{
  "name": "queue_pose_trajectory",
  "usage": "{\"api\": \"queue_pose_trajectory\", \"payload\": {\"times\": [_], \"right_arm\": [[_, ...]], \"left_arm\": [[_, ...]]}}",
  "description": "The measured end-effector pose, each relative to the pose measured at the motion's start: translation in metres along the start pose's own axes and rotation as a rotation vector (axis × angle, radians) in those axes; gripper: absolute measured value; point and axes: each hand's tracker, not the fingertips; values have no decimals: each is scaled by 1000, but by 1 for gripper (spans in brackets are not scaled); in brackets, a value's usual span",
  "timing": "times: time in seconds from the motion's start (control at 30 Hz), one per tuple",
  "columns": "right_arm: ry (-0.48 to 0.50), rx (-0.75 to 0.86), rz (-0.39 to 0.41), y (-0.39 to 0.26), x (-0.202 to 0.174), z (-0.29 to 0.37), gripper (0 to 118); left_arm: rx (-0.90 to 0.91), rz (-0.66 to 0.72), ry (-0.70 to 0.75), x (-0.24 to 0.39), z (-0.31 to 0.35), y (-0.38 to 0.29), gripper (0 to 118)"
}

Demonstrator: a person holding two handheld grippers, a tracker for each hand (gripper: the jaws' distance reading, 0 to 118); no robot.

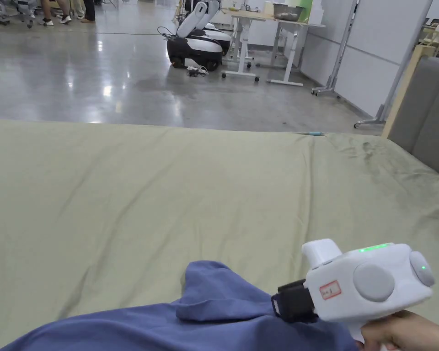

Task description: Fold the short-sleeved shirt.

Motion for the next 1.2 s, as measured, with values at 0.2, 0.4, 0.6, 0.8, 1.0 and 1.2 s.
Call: {"api": "queue_pose_trajectory", "payload": {"times": [0.2,0.4,0.6,0.8,1.0,1.2], "right_arm": [[-49,-13,94,-13,-17,-14,61],[-46,34,19,-8,-22,-15,16],[11,239,-122,3,-8,47,16],[50,464,-178,9,-9,136,16],[47,670,-189,23,-15,225,9],[-23,800,-170,60,-5,281,6]], "left_arm": [[-6,26,-23,-4,0,2,7],[43,42,-19,-1,5,-6,7],[41,103,-176,-7,33,14,7],[188,145,-366,3,93,48,7],[389,96,-480,18,177,99,7],[507,111,-483,26,229,158,7]]}}
